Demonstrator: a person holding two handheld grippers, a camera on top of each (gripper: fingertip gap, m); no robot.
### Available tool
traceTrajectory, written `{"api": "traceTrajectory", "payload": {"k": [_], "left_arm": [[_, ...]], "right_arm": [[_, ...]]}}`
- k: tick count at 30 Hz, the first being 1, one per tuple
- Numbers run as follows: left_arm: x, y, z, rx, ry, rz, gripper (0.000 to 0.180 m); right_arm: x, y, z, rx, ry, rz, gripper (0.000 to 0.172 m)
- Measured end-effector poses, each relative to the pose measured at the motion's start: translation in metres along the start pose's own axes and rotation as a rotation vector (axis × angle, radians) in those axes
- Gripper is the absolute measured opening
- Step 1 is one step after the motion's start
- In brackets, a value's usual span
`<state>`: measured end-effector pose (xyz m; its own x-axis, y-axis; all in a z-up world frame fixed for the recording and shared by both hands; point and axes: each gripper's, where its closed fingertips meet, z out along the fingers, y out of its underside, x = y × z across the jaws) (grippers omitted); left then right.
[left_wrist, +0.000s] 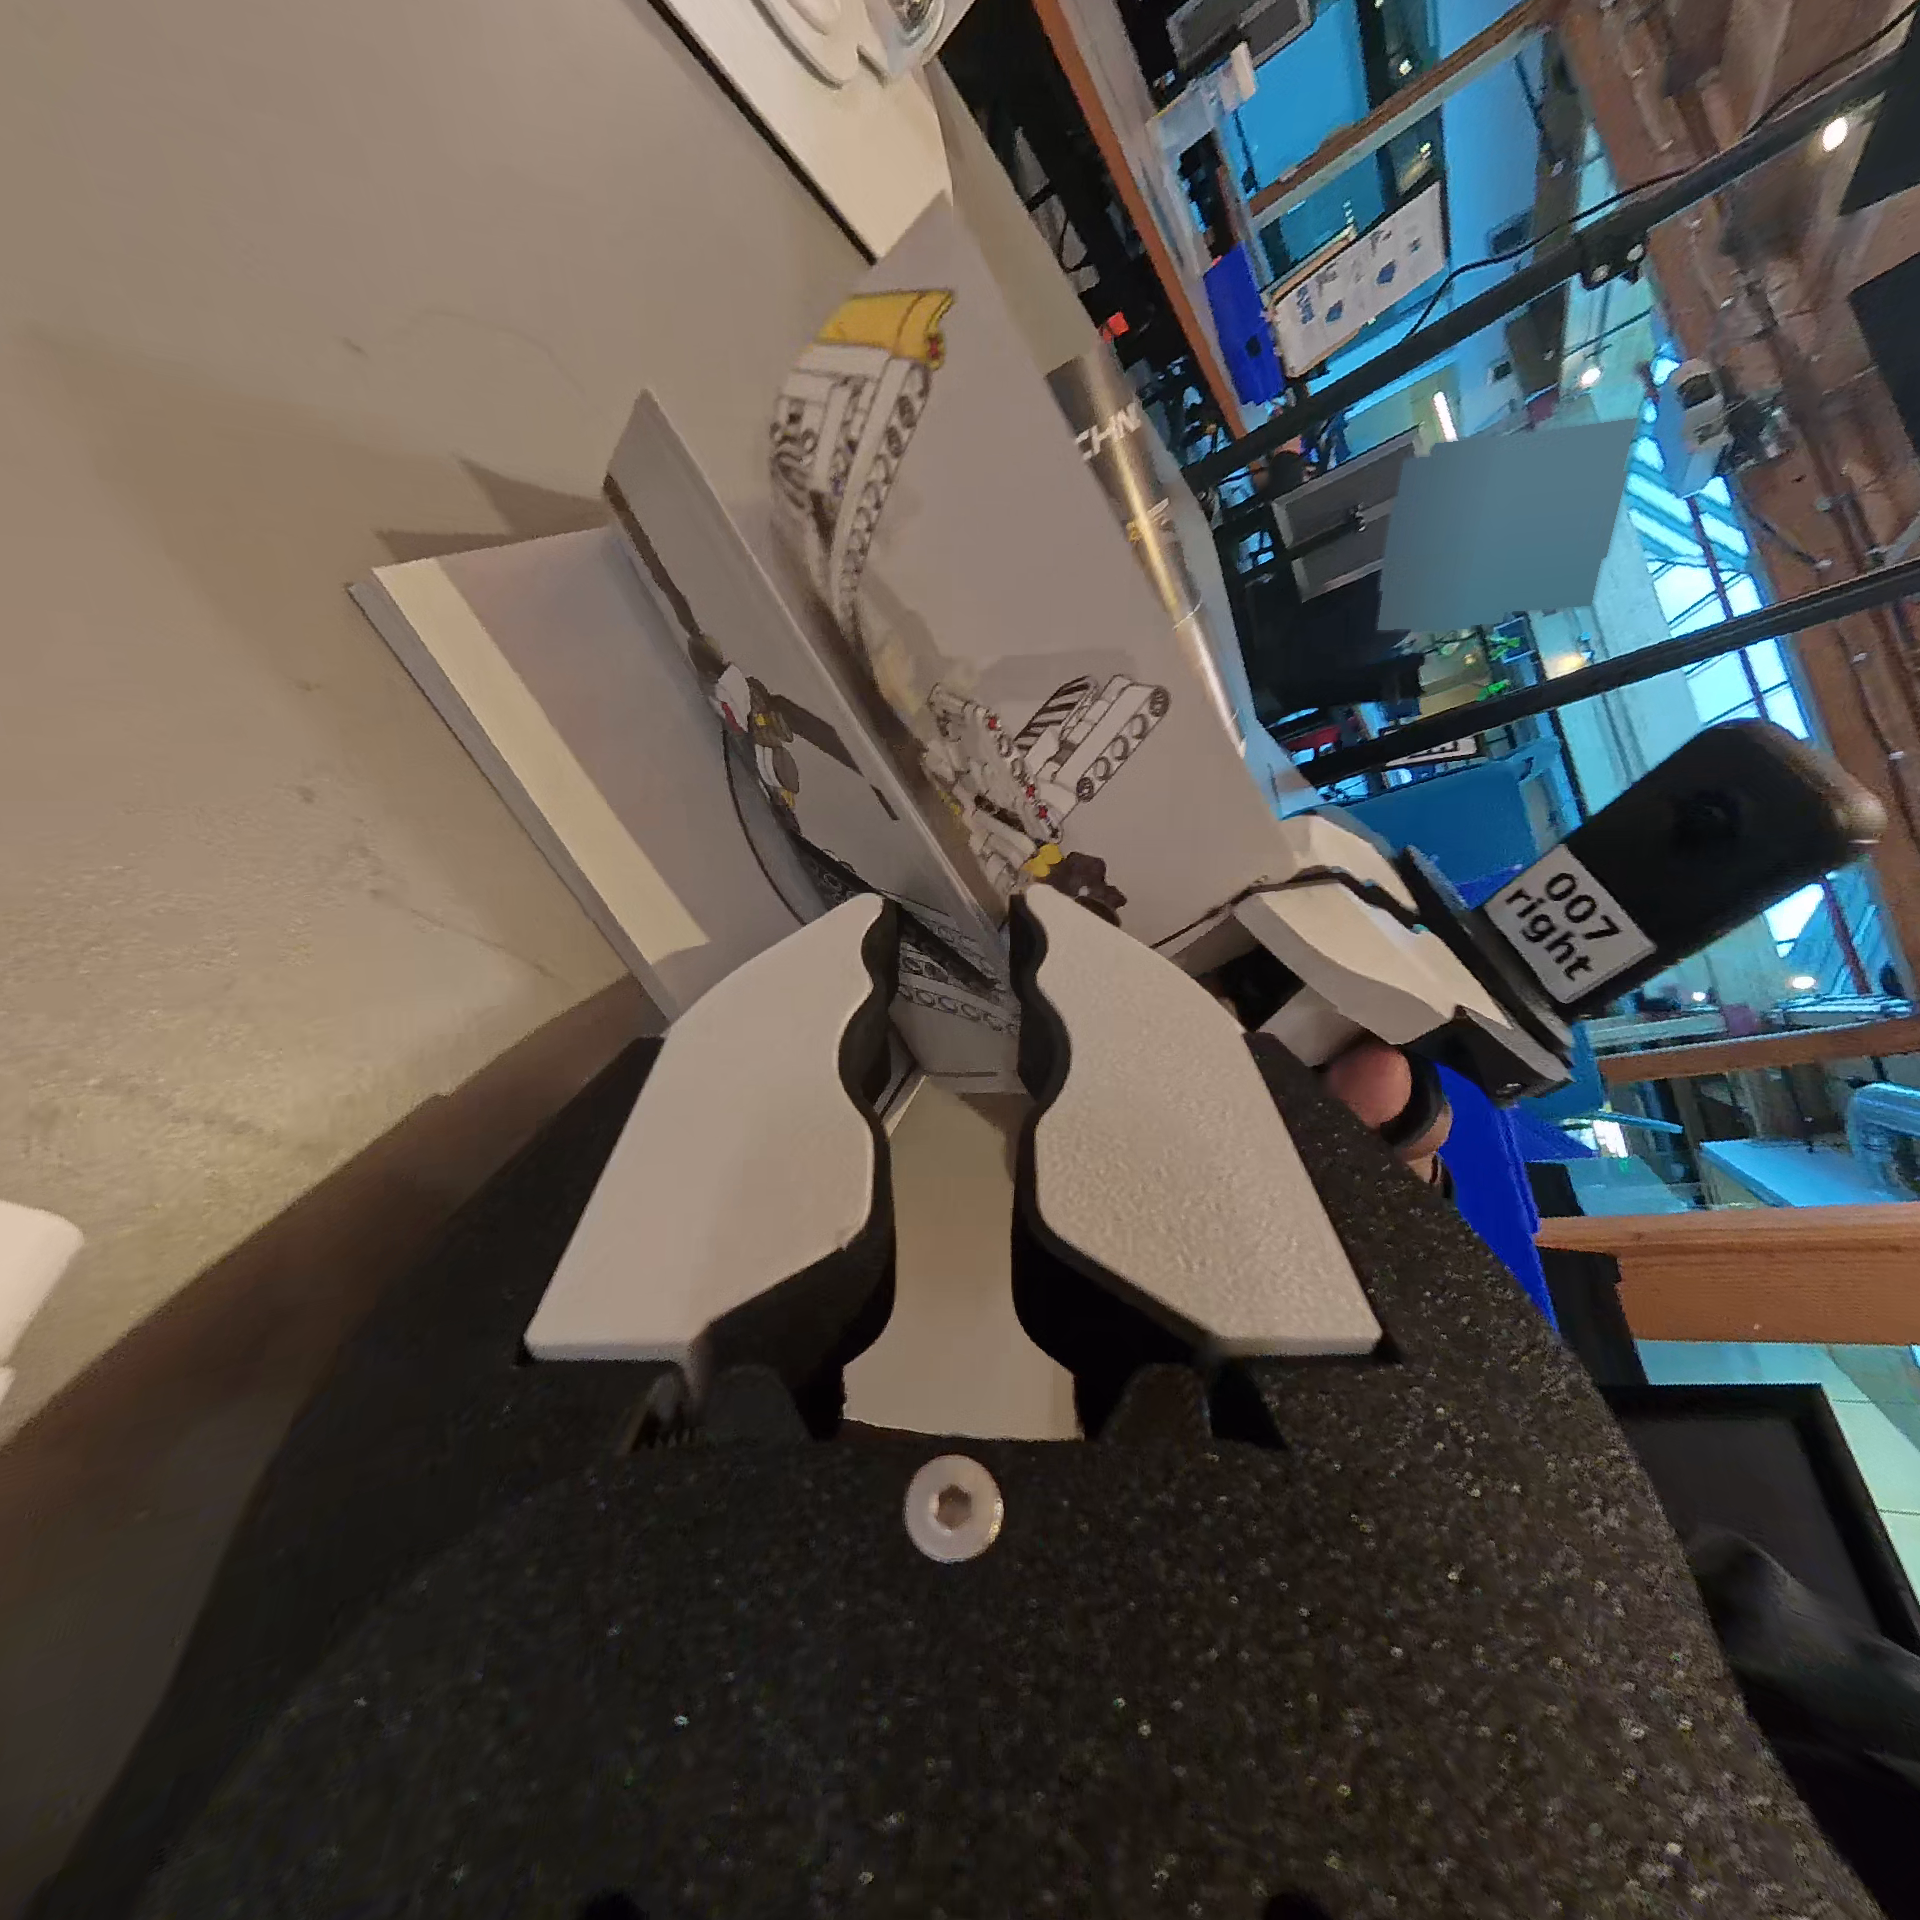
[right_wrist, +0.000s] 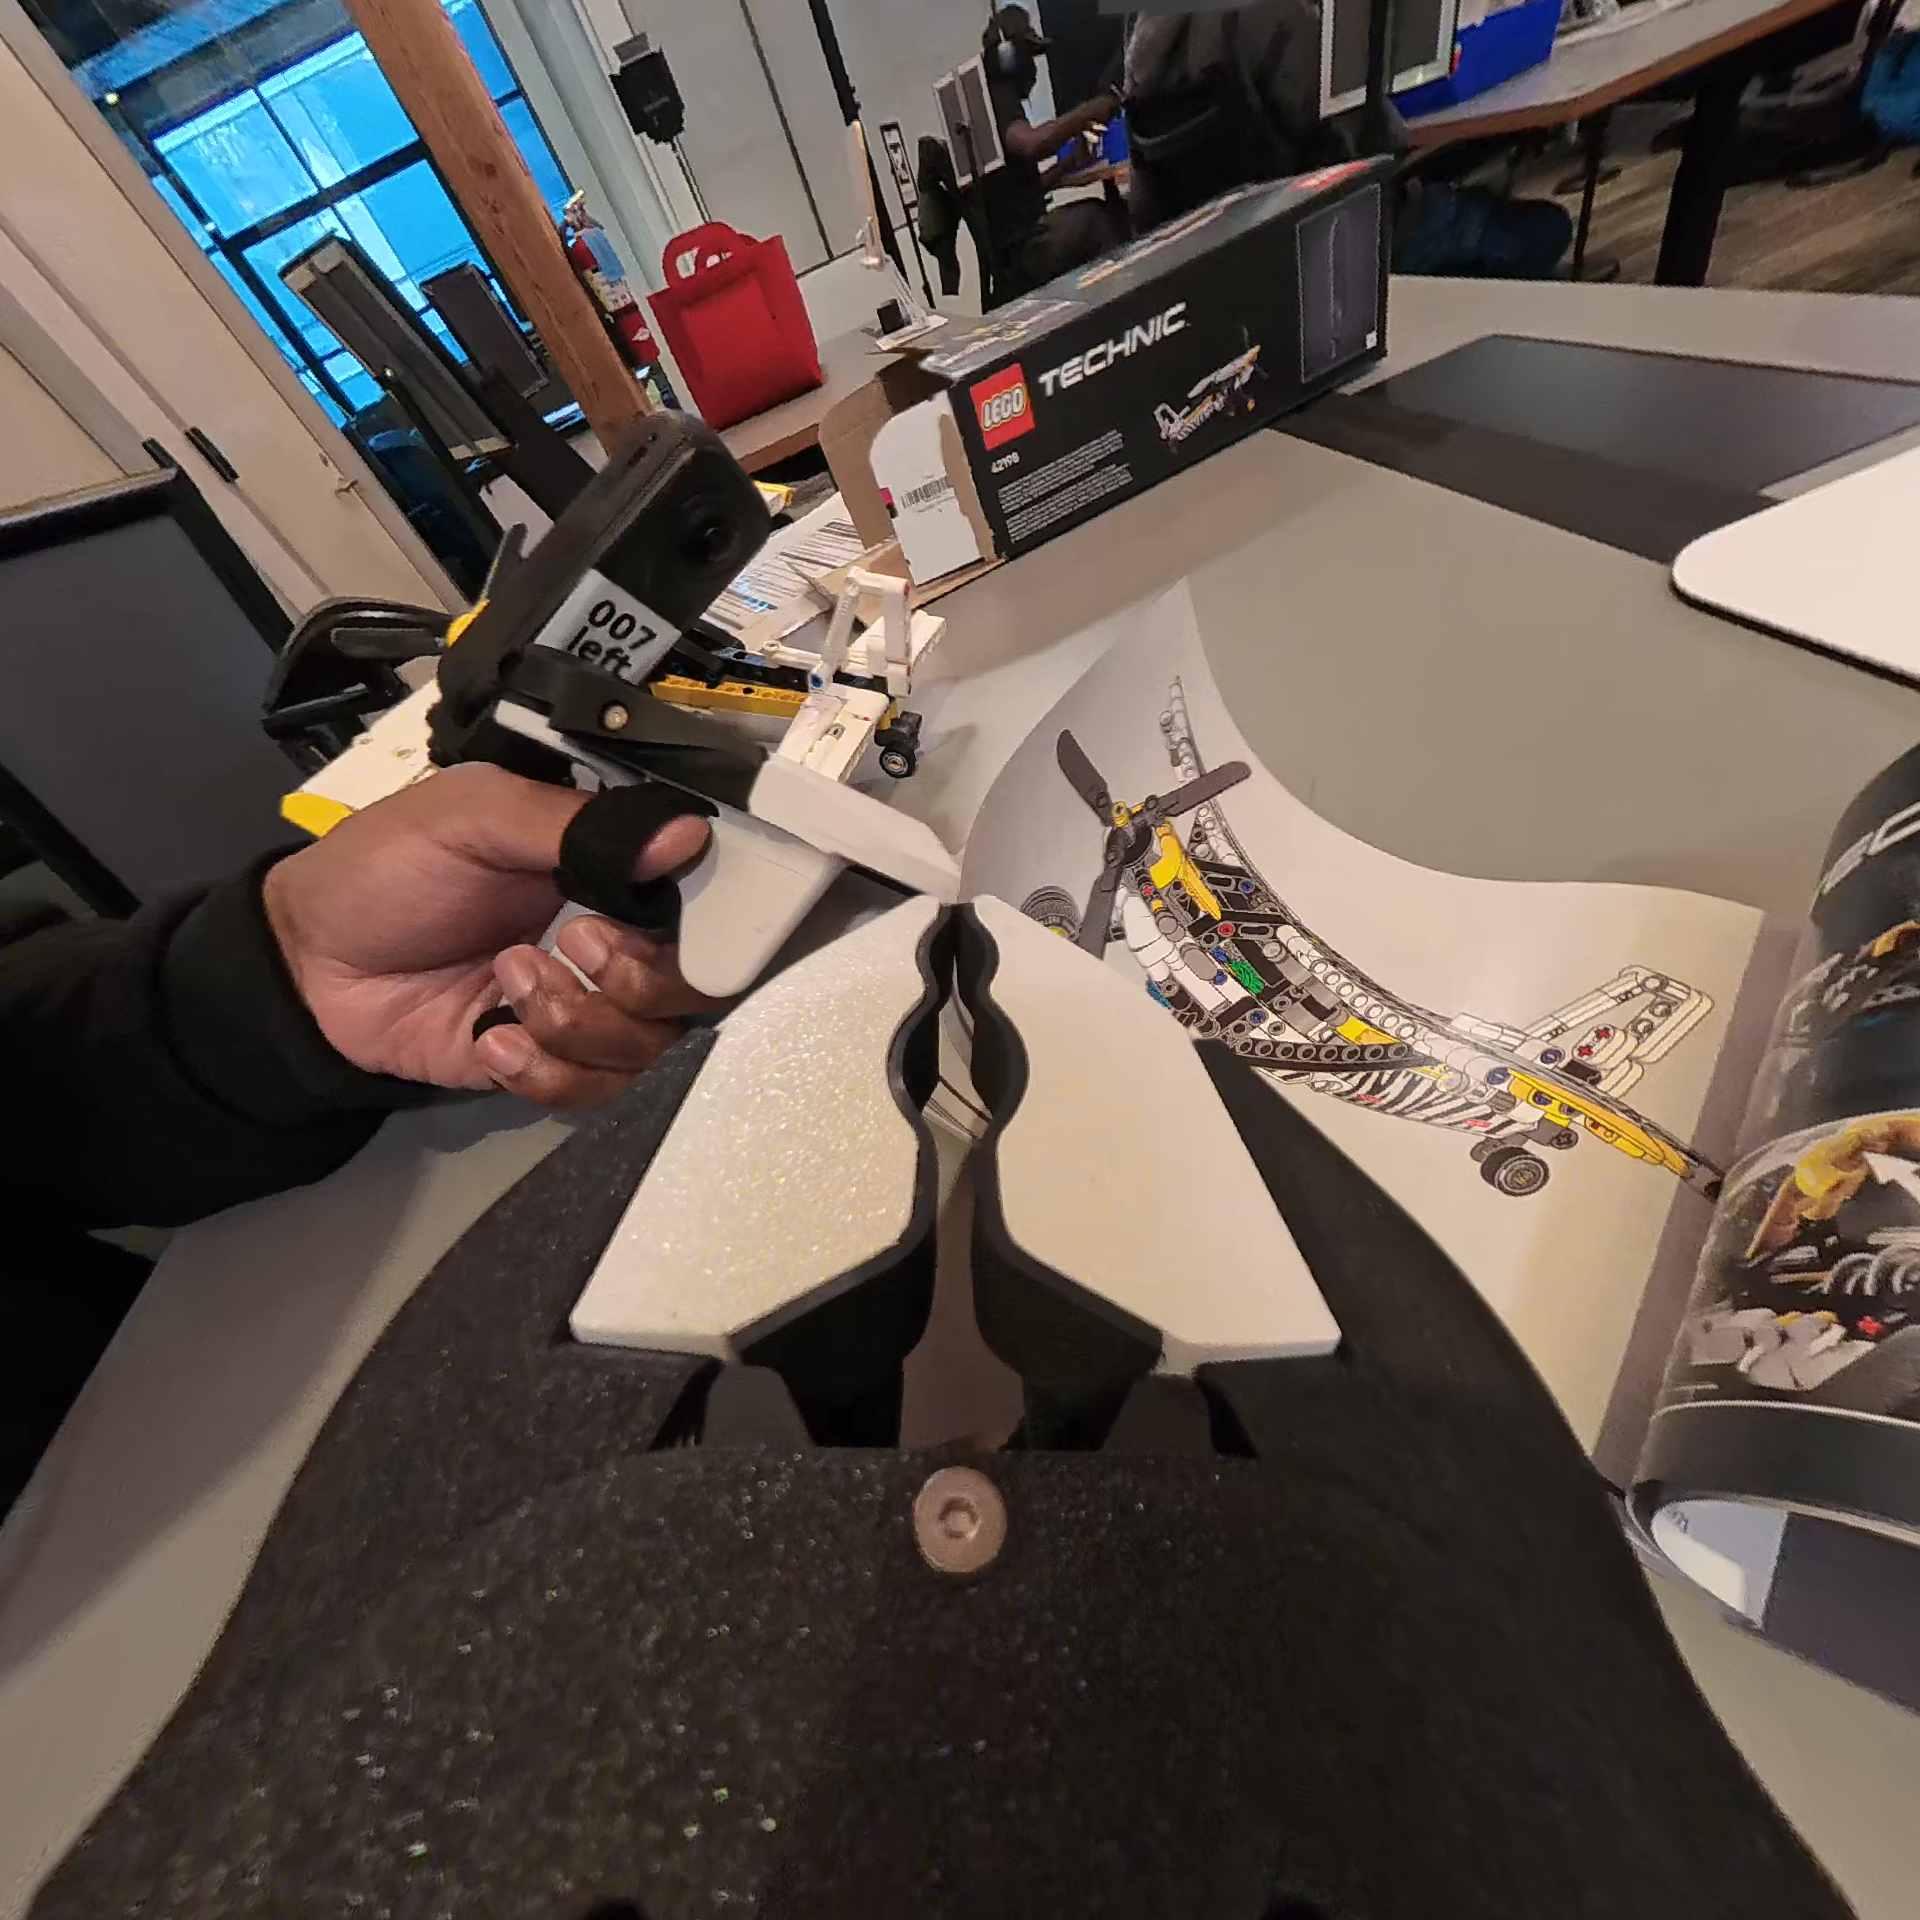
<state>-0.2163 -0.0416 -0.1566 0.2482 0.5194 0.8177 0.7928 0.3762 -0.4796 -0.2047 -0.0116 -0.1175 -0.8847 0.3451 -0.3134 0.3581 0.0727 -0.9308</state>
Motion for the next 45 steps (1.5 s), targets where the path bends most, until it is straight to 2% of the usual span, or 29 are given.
{"api": "traceTrajectory", "payload": {"k": [10,18,37,41,45], "left_arm": [[-0.011,0.005,-0.001,-0.044,-0.136,0.116,0.021],[-0.012,0.005,-0.002,-0.046,-0.122,0.086,0.021],[-0.006,-0.002,-0.005,-0.003,-0.069,0.024,0.027],[-0.01,0.002,-0.003,-0.02,-0.089,0.03,0.025],[-0.013,0.002,-0.001,-0.02,-0.099,0.035,0.015]], "right_arm": [[-0.013,0.004,0.004,-0.022,0.034,-0.183,0.0],[-0.019,0.011,0.009,-0.072,0.08,-0.304,0.0],[-0.016,0.009,0.008,-0.053,0.104,-0.305,0.0],[-0.017,0.011,0.009,-0.067,0.108,-0.335,0.0],[-0.02,0.017,0.013,-0.102,0.119,-0.388,0.0]]}}
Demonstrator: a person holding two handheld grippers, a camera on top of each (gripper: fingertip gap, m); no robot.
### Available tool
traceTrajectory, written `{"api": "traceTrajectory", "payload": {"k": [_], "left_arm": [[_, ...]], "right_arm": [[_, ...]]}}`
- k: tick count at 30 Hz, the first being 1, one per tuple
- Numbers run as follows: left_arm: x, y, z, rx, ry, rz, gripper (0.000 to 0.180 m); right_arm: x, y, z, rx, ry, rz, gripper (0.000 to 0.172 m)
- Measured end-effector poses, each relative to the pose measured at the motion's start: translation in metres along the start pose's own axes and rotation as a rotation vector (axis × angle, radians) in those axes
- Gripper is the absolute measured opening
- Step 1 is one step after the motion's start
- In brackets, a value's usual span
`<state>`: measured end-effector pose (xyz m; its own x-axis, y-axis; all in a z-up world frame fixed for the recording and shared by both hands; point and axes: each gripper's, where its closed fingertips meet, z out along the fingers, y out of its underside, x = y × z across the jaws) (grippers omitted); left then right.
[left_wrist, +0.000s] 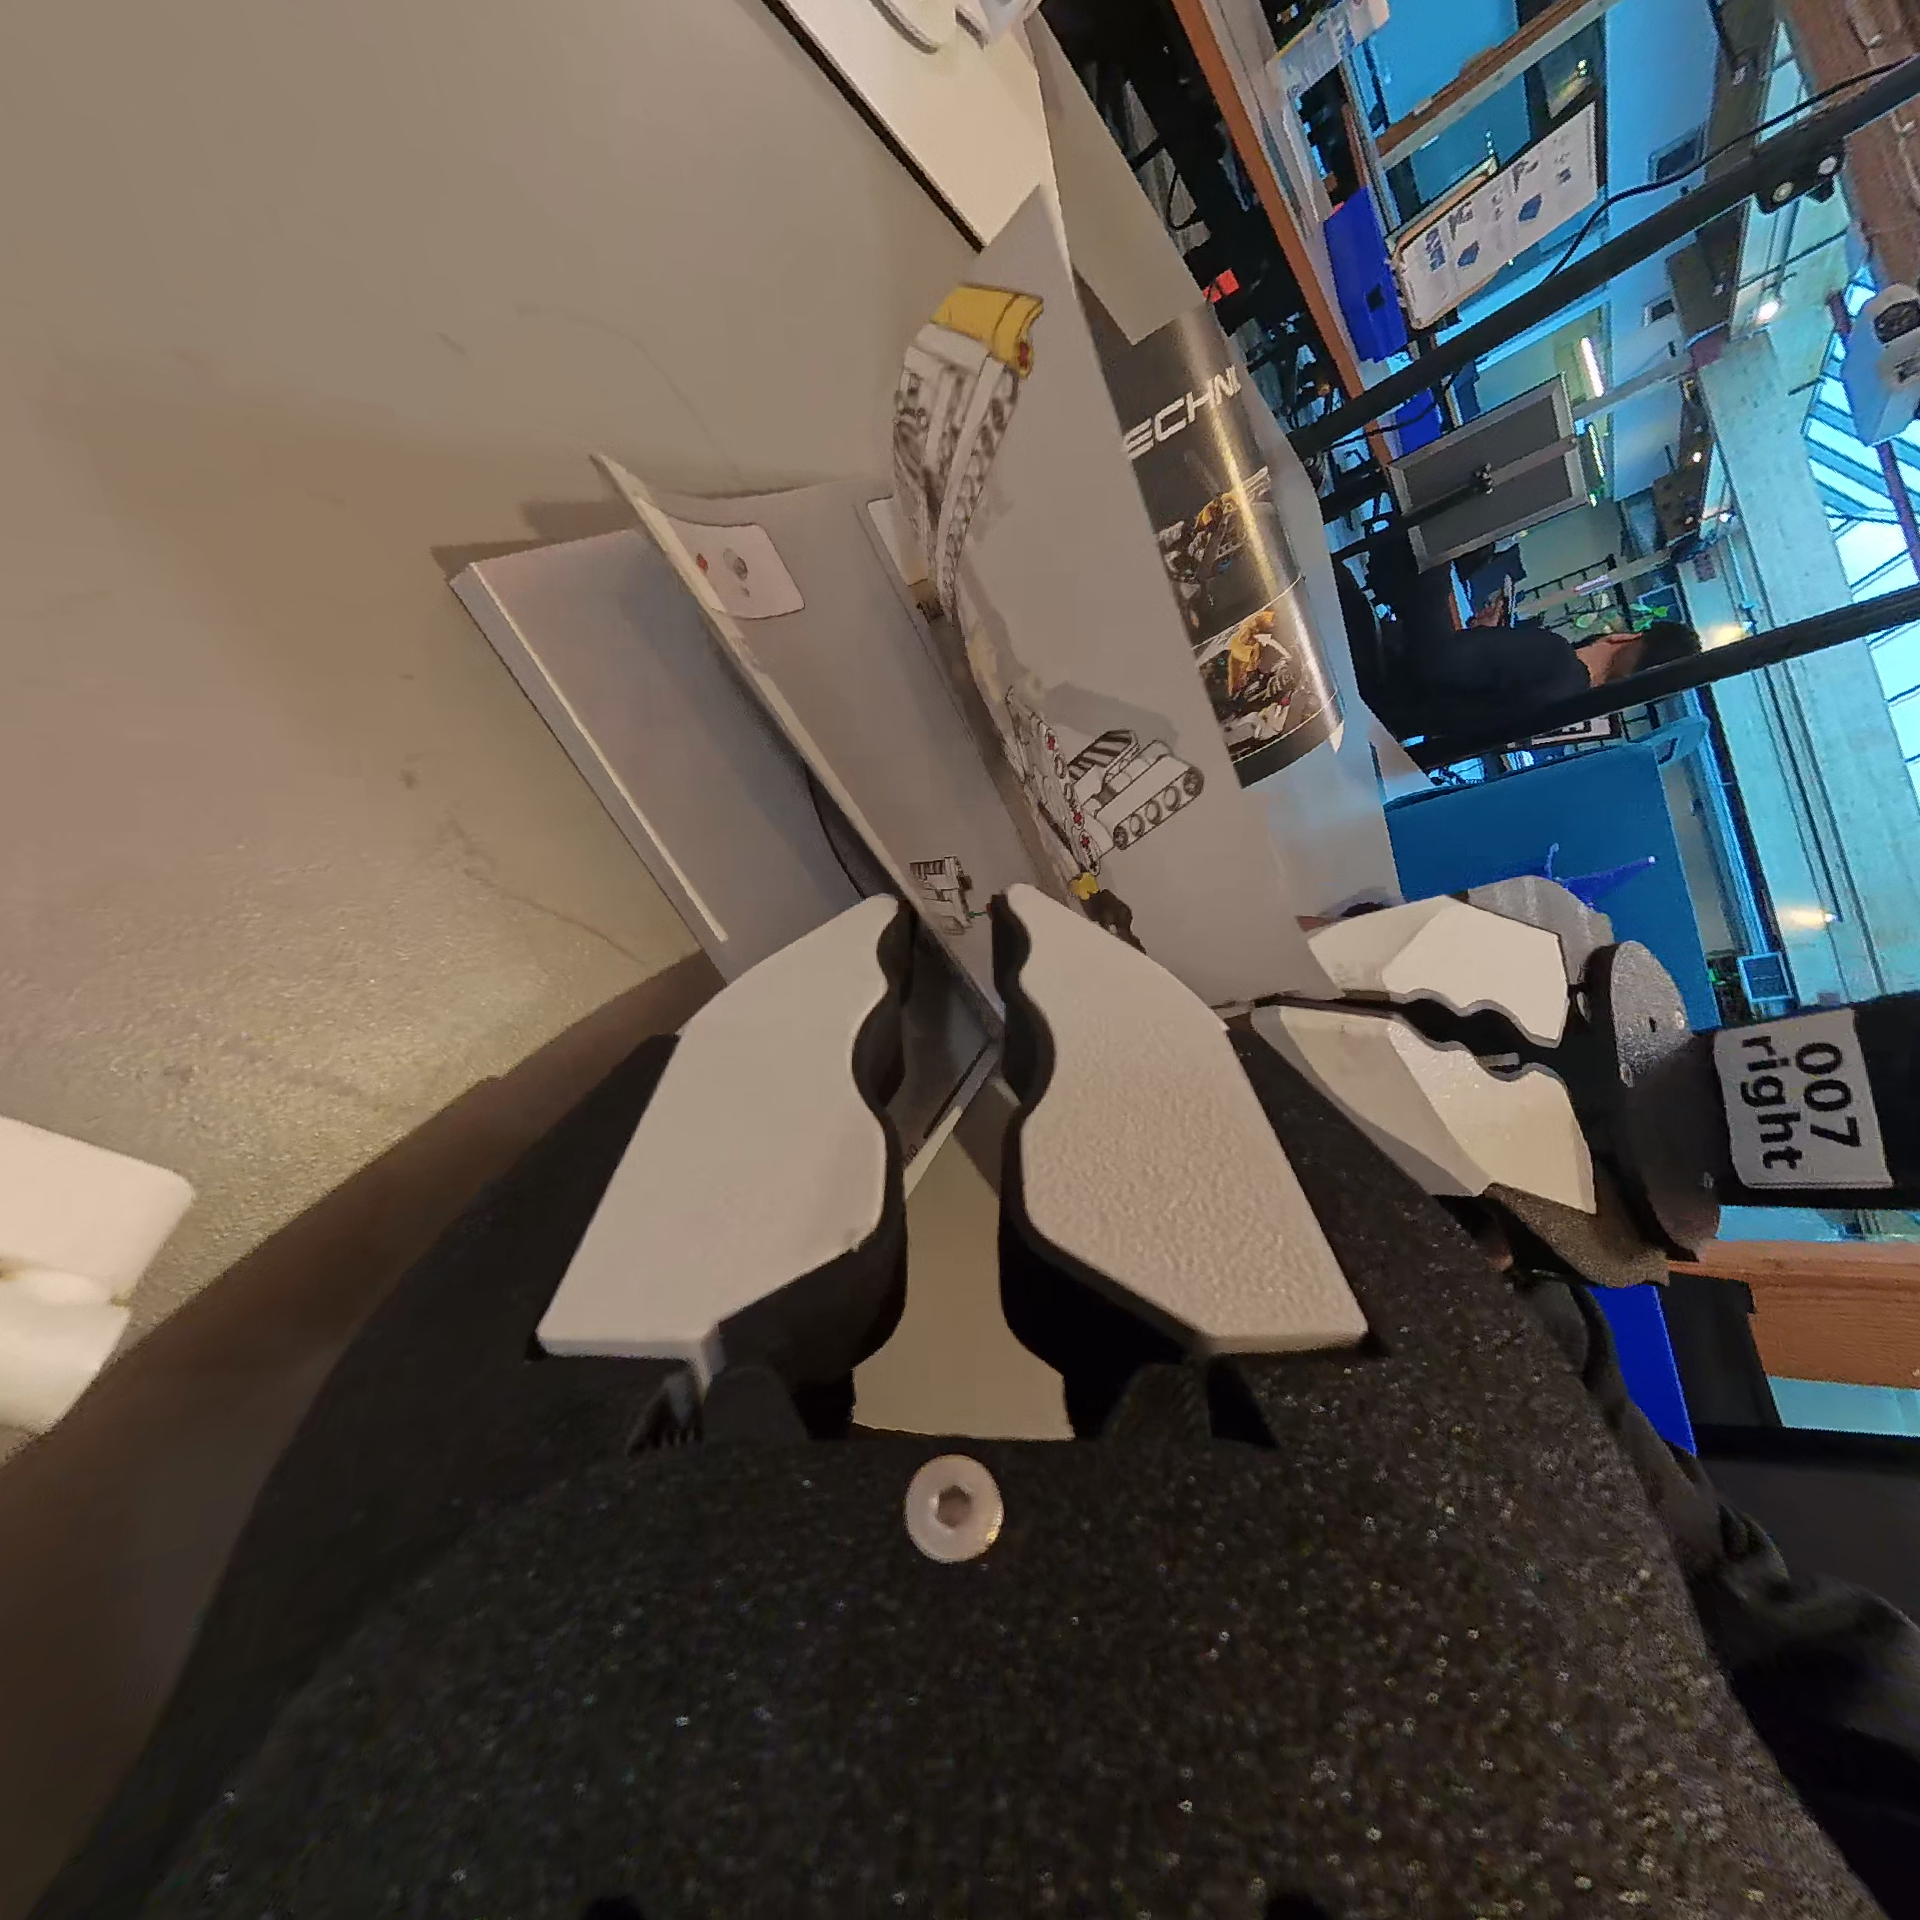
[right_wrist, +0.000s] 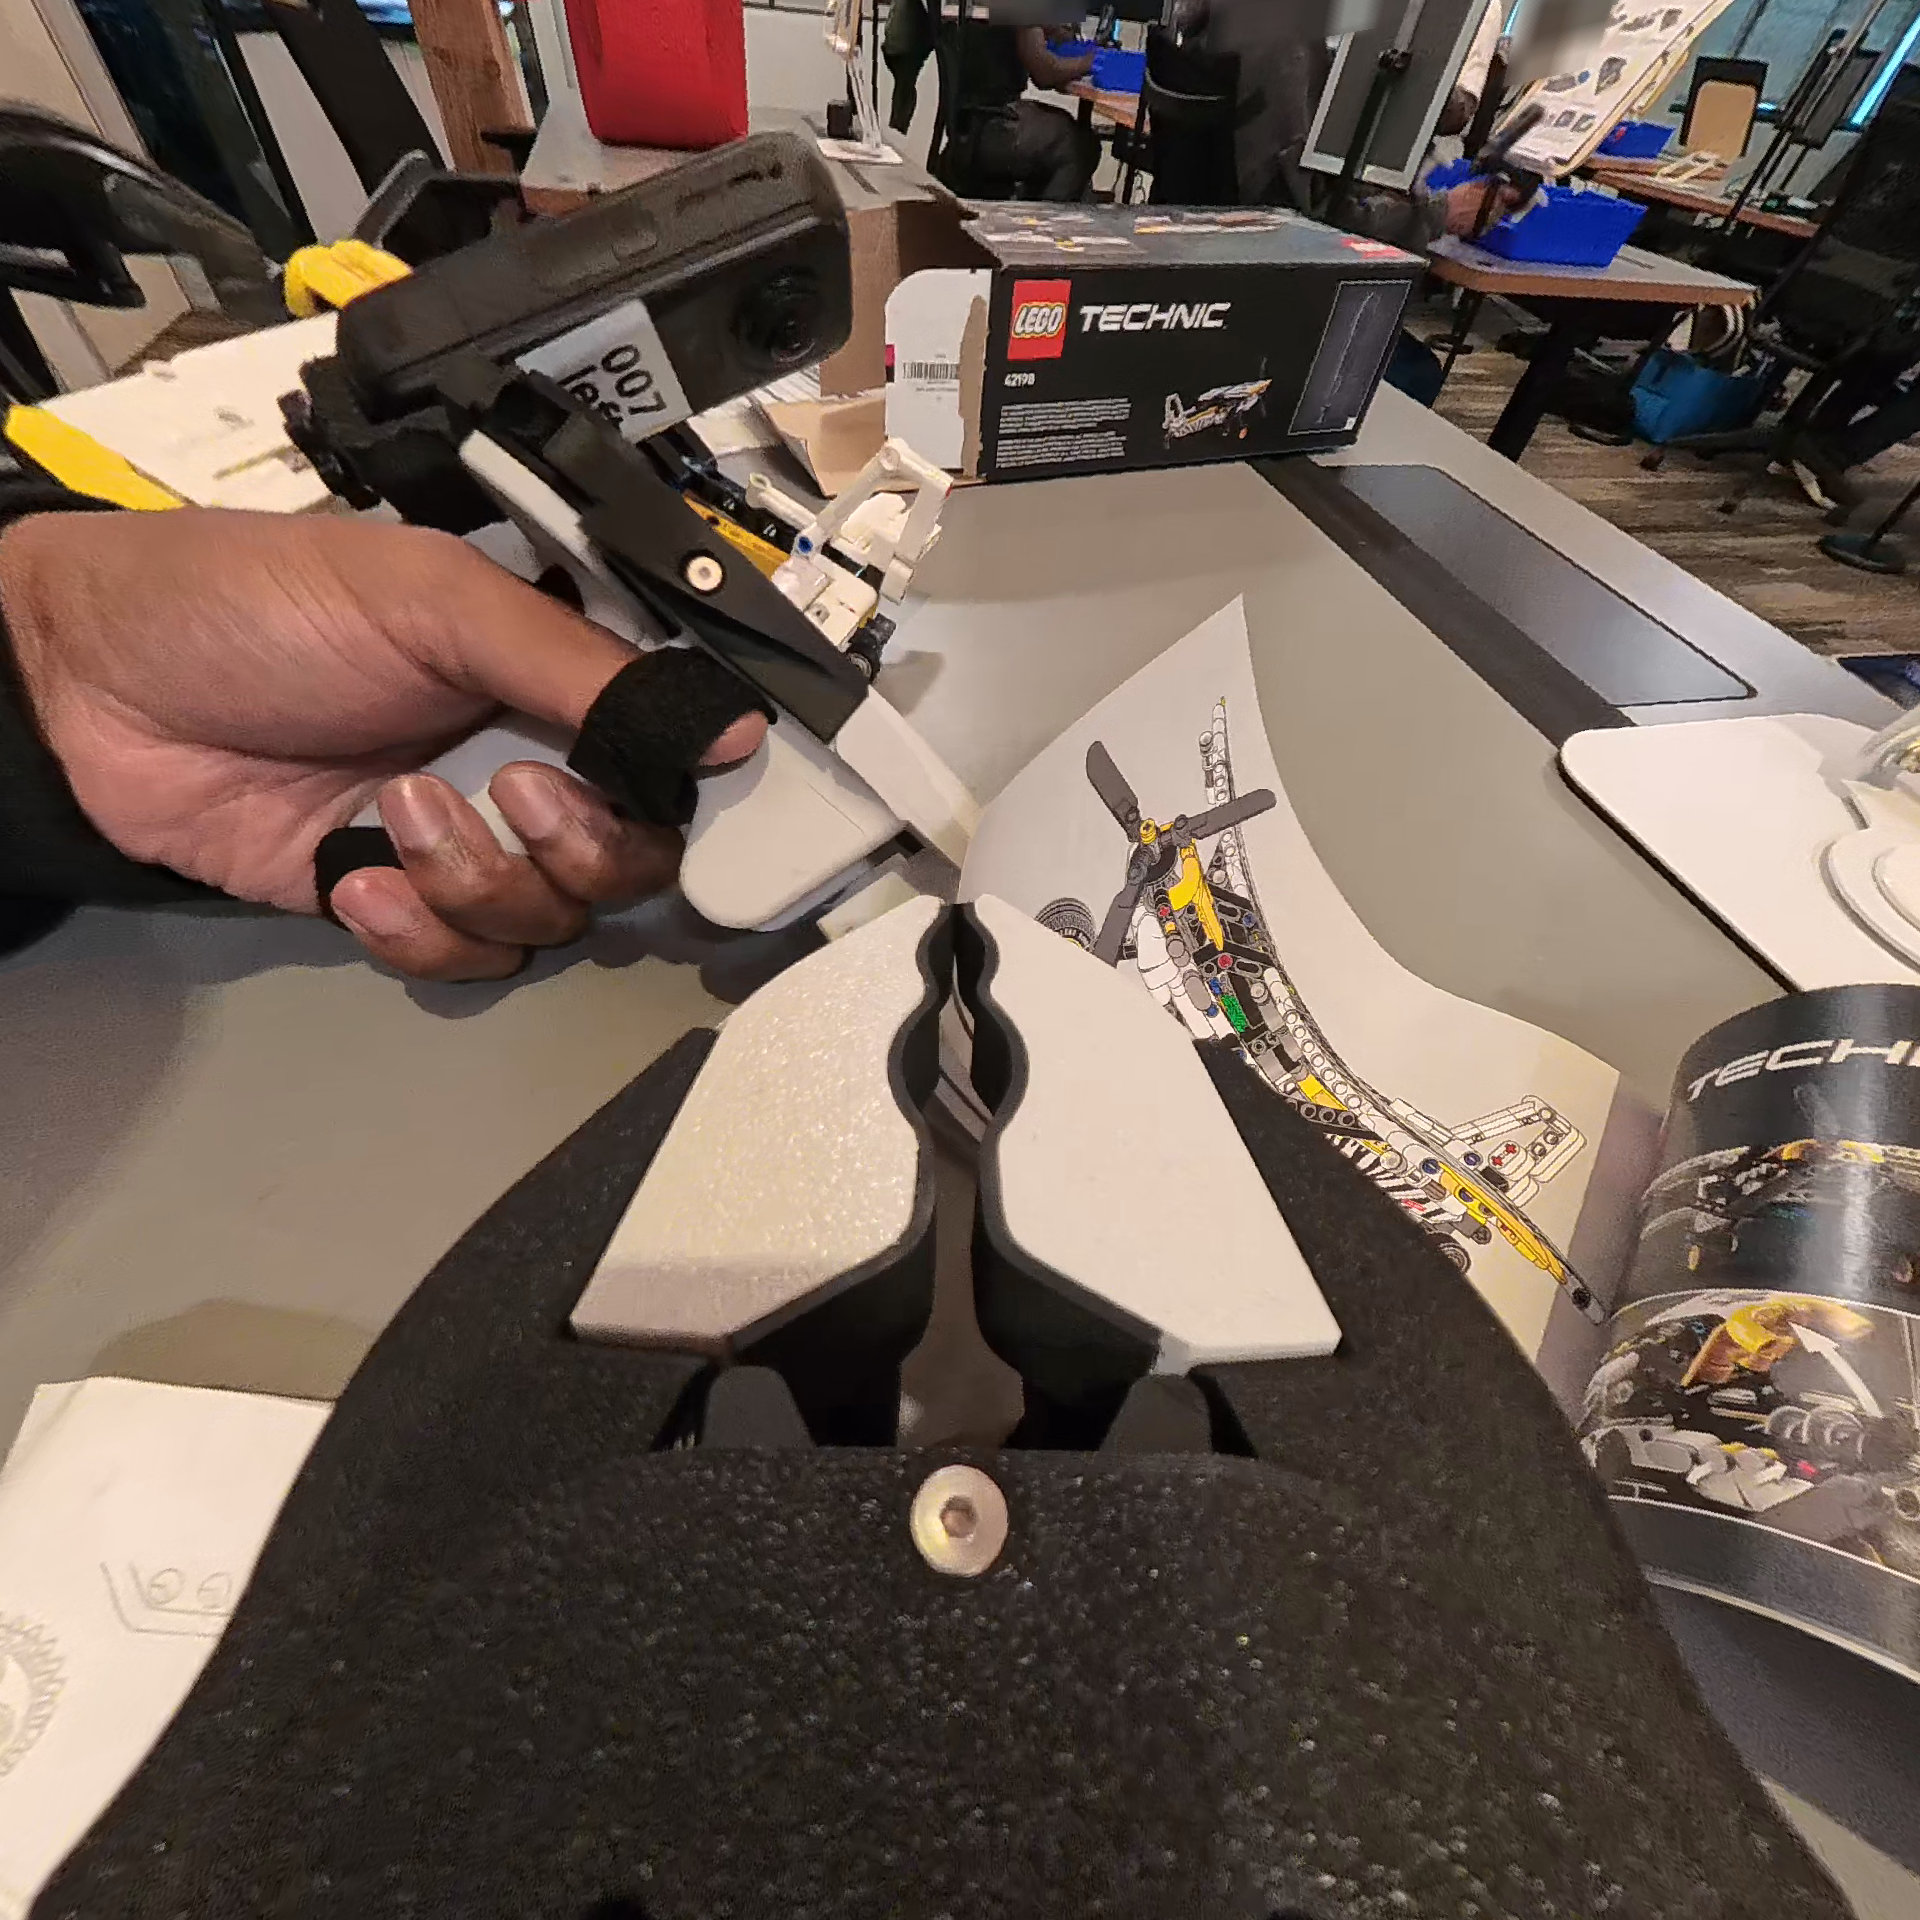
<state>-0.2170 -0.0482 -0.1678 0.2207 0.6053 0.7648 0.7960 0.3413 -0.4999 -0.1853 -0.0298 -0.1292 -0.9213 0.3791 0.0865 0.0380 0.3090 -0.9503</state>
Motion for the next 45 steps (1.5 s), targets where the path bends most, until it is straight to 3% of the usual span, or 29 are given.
{"api": "traceTrajectory", "payload": {"k": [5,10,15,32,35,39,45], "left_arm": [[0.0,-0.001,0.0,0.006,0.002,0.008,0.005],[0.0,-0.001,0.0,0.003,0.003,0.007,0.003],[-0.001,0.0,0.0,-0.004,0.003,-0.001,0.002],[-0.001,0.0,0.0,-0.006,0.01,-0.004,0.002],[0.0,0.0,0.0,-0.004,0.014,-0.003,0.002],[0.0,-0.001,0.0,0.0,0.02,-0.006,0.002],[0.001,-0.002,0.0,0.002,0.024,-0.008,0.002]], "right_arm": [[-0.006,0.006,0.004,-0.053,0.022,-0.095,0.0],[-0.011,0.02,0.009,-0.152,0.032,-0.196,0.017],[-0.01,0.024,0.011,-0.182,0.039,-0.203,0.023],[-0.008,0.03,0.016,-0.23,0.063,-0.211,0.017],[-0.003,0.029,0.016,-0.223,0.067,-0.161,0.002],[0.007,0.024,0.012,-0.194,0.063,-0.051,0.0],[0.042,0.015,-0.004,-0.047,0.062,0.345,0.0]]}}
